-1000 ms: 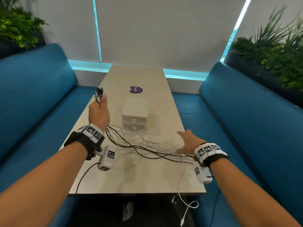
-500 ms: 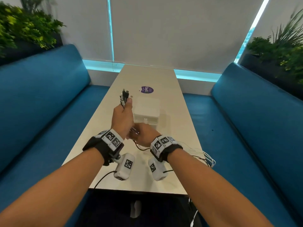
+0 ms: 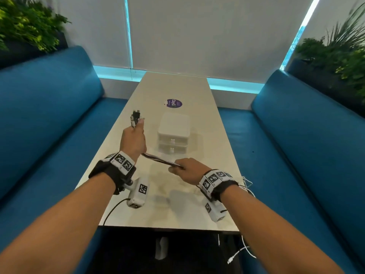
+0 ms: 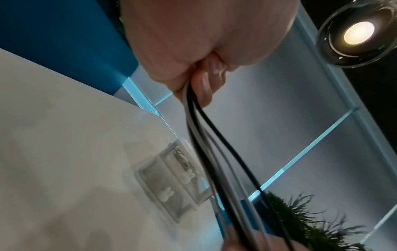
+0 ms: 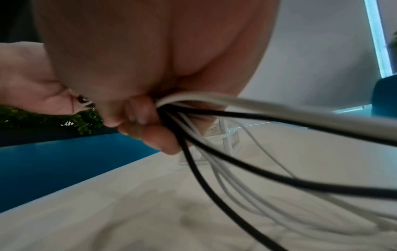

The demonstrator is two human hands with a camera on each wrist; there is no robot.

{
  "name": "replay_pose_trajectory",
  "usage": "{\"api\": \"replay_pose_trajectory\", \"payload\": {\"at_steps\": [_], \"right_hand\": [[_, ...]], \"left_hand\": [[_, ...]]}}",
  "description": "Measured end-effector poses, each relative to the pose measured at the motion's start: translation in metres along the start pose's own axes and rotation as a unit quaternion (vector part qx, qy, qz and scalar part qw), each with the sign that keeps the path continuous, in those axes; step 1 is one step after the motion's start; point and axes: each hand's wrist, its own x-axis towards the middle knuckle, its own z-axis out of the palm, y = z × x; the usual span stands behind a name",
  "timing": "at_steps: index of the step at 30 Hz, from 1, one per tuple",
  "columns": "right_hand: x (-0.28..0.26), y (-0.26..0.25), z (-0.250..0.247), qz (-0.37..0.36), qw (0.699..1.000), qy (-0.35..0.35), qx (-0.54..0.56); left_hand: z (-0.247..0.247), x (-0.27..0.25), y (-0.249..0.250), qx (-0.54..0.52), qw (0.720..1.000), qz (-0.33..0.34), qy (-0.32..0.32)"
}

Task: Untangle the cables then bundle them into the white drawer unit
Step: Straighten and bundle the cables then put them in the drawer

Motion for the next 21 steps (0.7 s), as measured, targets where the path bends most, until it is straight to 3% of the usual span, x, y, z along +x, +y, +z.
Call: {"api": "replay_pose_trajectory", "payload": {"at_steps": [3,5,9,13,21], "right_hand": [[-0.003,0.008,-0.008,-0.008,0.998,-0.005,-0.061],[-0.003,0.014,-0.009,-0.009,0.992,-0.012,-0.127],[0.001,0.016,-0.017,0.015,0.97,0.008,-0.244],[0.005,0.016,-0.032,0.056,0.969,0.031,-0.24],[0.013,0.02,-0.04,0.054,0.987,0.008,-0.151]], "left_hand": [[-0.008,0.001,-0.014,0.063,0.998,-0.009,-0.025],[-0.009,0.0,-0.019,0.153,0.986,0.033,-0.053],[0.001,-0.019,-0.016,0.359,0.918,0.124,-0.116],[0.003,-0.027,-0.021,0.385,0.904,0.098,-0.157],[0.012,-0.043,-0.041,0.411,0.861,0.104,-0.28]]}}
